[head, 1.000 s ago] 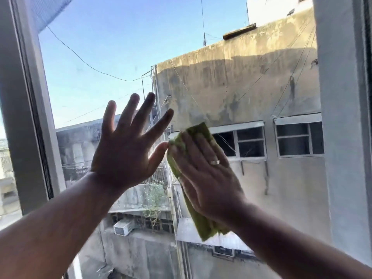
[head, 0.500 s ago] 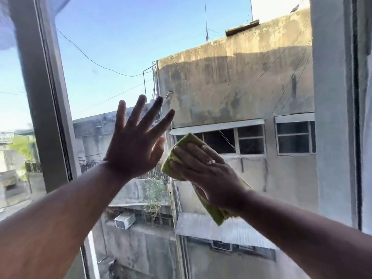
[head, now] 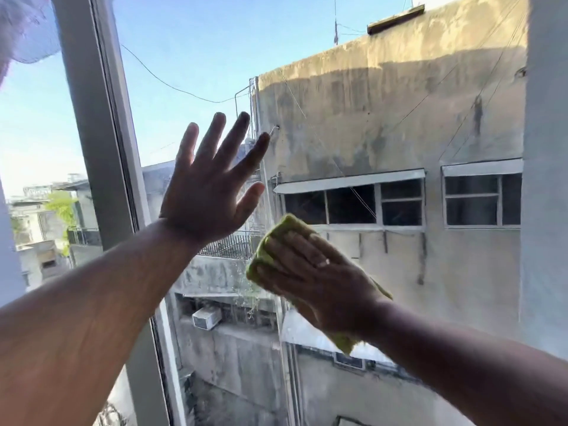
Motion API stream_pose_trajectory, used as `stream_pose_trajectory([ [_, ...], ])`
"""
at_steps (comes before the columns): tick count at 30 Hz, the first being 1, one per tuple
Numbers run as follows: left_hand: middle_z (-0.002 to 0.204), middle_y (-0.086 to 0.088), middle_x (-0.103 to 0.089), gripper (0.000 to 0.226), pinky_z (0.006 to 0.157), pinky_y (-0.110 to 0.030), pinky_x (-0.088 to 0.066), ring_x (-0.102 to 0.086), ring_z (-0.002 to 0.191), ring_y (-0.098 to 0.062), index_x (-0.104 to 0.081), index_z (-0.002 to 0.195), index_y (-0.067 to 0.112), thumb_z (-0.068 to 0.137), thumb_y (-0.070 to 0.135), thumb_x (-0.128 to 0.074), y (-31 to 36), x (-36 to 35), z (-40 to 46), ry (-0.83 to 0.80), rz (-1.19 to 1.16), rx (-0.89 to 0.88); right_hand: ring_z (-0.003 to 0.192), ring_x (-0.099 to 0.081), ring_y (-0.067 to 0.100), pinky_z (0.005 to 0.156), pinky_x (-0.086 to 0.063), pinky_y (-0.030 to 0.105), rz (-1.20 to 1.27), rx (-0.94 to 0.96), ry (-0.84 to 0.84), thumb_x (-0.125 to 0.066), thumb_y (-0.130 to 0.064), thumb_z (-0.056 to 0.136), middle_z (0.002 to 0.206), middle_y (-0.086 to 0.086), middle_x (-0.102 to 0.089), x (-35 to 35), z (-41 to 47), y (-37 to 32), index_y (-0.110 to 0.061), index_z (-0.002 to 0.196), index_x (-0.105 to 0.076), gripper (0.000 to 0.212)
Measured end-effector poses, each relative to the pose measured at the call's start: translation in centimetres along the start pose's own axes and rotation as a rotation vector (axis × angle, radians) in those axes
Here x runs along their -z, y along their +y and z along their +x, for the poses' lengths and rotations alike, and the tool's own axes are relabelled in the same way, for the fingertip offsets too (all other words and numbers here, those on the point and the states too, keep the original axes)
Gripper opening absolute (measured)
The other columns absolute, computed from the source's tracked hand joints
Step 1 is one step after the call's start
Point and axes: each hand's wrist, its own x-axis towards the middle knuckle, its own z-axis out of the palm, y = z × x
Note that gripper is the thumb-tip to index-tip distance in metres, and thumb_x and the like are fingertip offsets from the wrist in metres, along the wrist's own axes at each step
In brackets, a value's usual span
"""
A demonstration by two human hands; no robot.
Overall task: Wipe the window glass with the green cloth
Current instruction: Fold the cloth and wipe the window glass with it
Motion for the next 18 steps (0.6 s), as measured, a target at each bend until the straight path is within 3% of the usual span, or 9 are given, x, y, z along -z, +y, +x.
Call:
stream_pose_trajectory([
  [2, 0.168, -0.015, -0.021, 0.064, 0.124, -0.062, -0.020, -0.018, 0.155, -0.039, -0.025, 0.159, 0.023, 0.104, 0.054, -0.028, 0.1, 0.2, 0.0, -0.007, -0.019, 0.004, 0.156, -0.013, 0.023, 0.128, -0.017, 0.045, -0.028, 0.198, -0.078, -0.046, -0.032, 0.103, 0.167, 0.002, -0.014, 0.5, -2.3, 1.0, -0.031, 0.160, -0.010, 0.068],
  [4, 0.168, -0.015, -0.021, 0.064, 0.124, -0.062, -0.020, -0.019, 0.155, -0.039, -0.024, 0.160, 0.023, 0.103, 0.055, -0.027, 0.1, 0.3, 0.1, -0.010, -0.025, 0.005, 0.155, -0.016, 0.022, 0.126, -0.025, 0.045, -0.064, 0.154, -0.042, -0.047, -0.025, 0.104, 0.165, 0.000, -0.022, 1.3, -3.1, 4.6, -0.033, 0.158, -0.015, 0.064],
  [7, 0.168, -0.016, -0.020, 0.065, 0.124, -0.061, -0.019, -0.018, 0.155, -0.039, -0.022, 0.160, 0.024, 0.103, 0.055, -0.023, 0.2, 0.1, 0.1, 0.002, -0.007, 0.008, 0.151, -0.029, 0.030, 0.120, -0.035, 0.052, 0.034, -0.280, 0.139, -0.057, -0.017, 0.099, 0.158, 0.008, -0.039, 2.5, -2.1, 8.4, -0.025, 0.150, -0.037, 0.056],
  [9, 0.168, -0.016, -0.021, 0.065, 0.124, -0.061, -0.018, -0.018, 0.155, -0.038, -0.022, 0.160, 0.024, 0.103, 0.055, -0.022, 0.2, 0.0, 0.1, 0.010, -0.014, 0.004, 0.149, -0.033, 0.031, 0.119, -0.036, 0.052, 0.137, -0.506, 0.257, -0.069, -0.007, 0.089, 0.153, 0.011, -0.046, 2.0, -0.8, 5.8, -0.021, 0.144, -0.046, 0.061],
  [10, 0.168, -0.016, -0.021, 0.065, 0.124, -0.061, -0.018, -0.017, 0.155, -0.038, -0.022, 0.160, 0.024, 0.103, 0.055, -0.022, 0.2, 0.0, 0.0, 0.009, -0.020, 0.003, 0.148, -0.032, 0.029, 0.120, -0.036, 0.051, 0.165, -0.478, 0.252, -0.072, -0.005, 0.085, 0.152, 0.009, -0.047, 1.4, -0.6, 3.7, -0.021, 0.144, -0.047, 0.066],
  [13, 0.169, -0.014, -0.019, 0.065, 0.125, -0.059, -0.015, -0.015, 0.156, -0.037, -0.020, 0.160, 0.025, 0.103, 0.056, -0.021, 0.1, 0.2, 0.0, -0.013, -0.031, 0.009, 0.149, -0.034, 0.017, 0.125, -0.028, 0.039, 0.128, 0.115, 0.017, -0.065, -0.018, 0.095, 0.156, -0.008, -0.044, 0.7, -2.5, -0.8, -0.030, 0.145, -0.046, 0.055],
  [15, 0.170, -0.014, -0.017, 0.065, 0.125, -0.059, -0.014, -0.014, 0.156, -0.037, -0.019, 0.161, 0.025, 0.103, 0.056, -0.020, 0.2, 0.3, -0.1, -0.029, -0.041, 0.010, 0.148, -0.036, 0.014, 0.125, -0.027, 0.034, 0.052, 0.254, -0.011, -0.057, -0.018, 0.102, 0.156, -0.010, -0.044, 1.1, -3.5, 1.3, -0.032, 0.144, -0.049, 0.044],
  [16, 0.170, -0.014, -0.016, 0.065, 0.125, -0.060, -0.014, -0.014, 0.156, -0.037, -0.018, 0.161, 0.025, 0.103, 0.056, -0.020, 0.2, 0.3, 0.0, -0.032, -0.042, 0.010, 0.147, -0.037, 0.016, 0.125, -0.029, 0.035, 0.068, 0.156, 0.033, -0.057, -0.012, 0.101, 0.154, -0.008, -0.045, 1.3, -3.5, 2.6, -0.028, 0.143, -0.051, 0.046],
  [18, 0.170, -0.014, -0.016, 0.065, 0.125, -0.060, -0.015, -0.014, 0.156, -0.037, -0.018, 0.160, 0.025, 0.103, 0.056, -0.019, 0.2, 0.2, 0.2, -0.034, -0.039, 0.014, 0.144, -0.042, 0.027, 0.120, -0.036, 0.042, 0.161, -0.234, 0.151, -0.068, 0.001, 0.087, 0.150, 0.003, -0.048, 1.9, -2.8, 4.8, -0.019, 0.139, -0.054, 0.057],
])
